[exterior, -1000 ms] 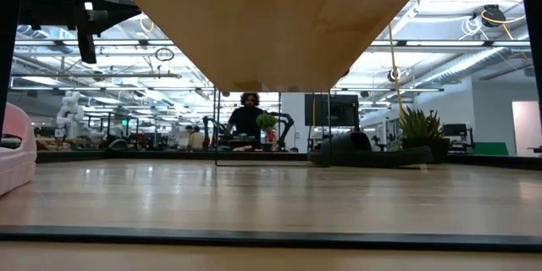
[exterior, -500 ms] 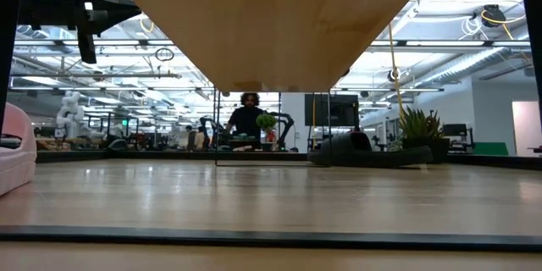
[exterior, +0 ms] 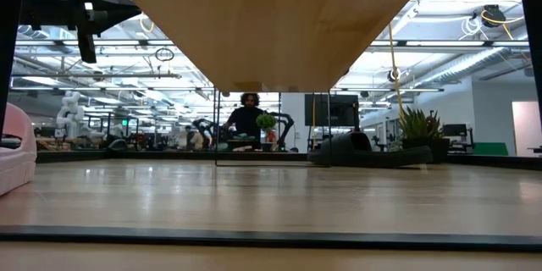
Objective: Pick and place slides into the shelf
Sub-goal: Put the black slide on the shelf
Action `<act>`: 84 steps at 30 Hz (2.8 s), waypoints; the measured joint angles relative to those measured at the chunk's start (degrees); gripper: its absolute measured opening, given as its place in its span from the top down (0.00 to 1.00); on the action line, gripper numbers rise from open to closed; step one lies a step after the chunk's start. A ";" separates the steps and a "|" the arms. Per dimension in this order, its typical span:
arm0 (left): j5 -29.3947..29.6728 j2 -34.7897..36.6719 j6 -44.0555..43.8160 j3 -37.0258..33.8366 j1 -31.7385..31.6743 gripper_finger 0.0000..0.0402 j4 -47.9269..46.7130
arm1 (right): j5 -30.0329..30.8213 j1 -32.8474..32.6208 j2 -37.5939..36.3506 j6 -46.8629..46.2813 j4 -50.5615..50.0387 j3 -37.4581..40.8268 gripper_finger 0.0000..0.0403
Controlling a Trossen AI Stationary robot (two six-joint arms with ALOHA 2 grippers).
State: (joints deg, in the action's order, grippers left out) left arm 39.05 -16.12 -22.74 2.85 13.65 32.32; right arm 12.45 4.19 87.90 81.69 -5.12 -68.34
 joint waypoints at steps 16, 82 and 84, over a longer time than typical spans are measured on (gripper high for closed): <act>-0.04 0.00 0.09 0.00 -0.02 0.92 -0.01 | 4.32 -0.95 0.01 0.57 -1.60 0.00 0.73; -1.60 0.00 -3.25 0.02 -0.02 0.92 -0.39 | 20.42 -6.21 -22.26 -65.16 -53.96 0.17 0.75; -1.57 0.00 -3.21 0.02 -0.01 0.92 -0.34 | 19.62 -5.77 -22.86 -64.55 -47.74 3.70 0.75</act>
State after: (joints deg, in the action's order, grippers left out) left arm 37.47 -16.12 -25.96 2.87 13.64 31.98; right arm 32.06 -1.58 65.04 17.14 -52.86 -64.63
